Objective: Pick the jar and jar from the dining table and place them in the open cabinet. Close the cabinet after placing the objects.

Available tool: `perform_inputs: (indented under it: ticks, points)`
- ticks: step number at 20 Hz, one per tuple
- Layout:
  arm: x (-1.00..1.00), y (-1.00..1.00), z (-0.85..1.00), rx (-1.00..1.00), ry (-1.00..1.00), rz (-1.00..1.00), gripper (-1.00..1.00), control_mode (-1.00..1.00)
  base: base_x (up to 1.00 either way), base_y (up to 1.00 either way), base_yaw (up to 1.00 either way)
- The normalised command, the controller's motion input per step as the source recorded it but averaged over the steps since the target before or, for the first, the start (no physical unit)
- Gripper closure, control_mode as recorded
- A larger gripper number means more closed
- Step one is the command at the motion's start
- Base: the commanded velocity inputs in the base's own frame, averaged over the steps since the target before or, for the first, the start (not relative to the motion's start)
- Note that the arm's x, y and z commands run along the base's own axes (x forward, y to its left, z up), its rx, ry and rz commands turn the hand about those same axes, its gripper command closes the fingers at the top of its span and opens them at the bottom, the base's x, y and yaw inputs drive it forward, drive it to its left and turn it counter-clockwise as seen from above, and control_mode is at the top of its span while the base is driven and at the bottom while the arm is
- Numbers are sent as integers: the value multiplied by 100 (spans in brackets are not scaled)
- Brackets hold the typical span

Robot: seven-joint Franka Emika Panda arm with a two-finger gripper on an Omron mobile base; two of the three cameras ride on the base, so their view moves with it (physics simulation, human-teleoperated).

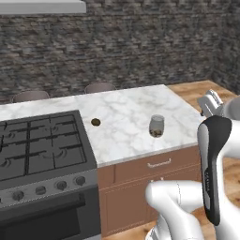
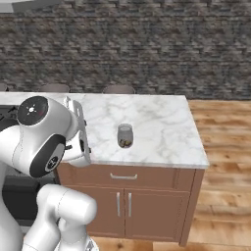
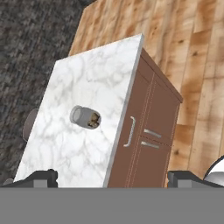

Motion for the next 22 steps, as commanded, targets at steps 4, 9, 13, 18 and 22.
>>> perform_inputs:
  ticks: [4, 9, 13, 18, 22]
  points:
    - [0, 0, 0, 0, 0, 0, -100, 100, 38, -24, 20]
    - [0, 0, 0, 0, 0, 0, -100, 100, 38, -23, 20]
    - [0, 0, 0, 0, 0, 0, -100, 100, 37, -24, 20]
    - [0, 0, 0, 0, 0, 0, -100, 100, 35, -24, 19]
    - [0, 0, 0, 0, 0, 0, -100, 100, 31, -29, 21]
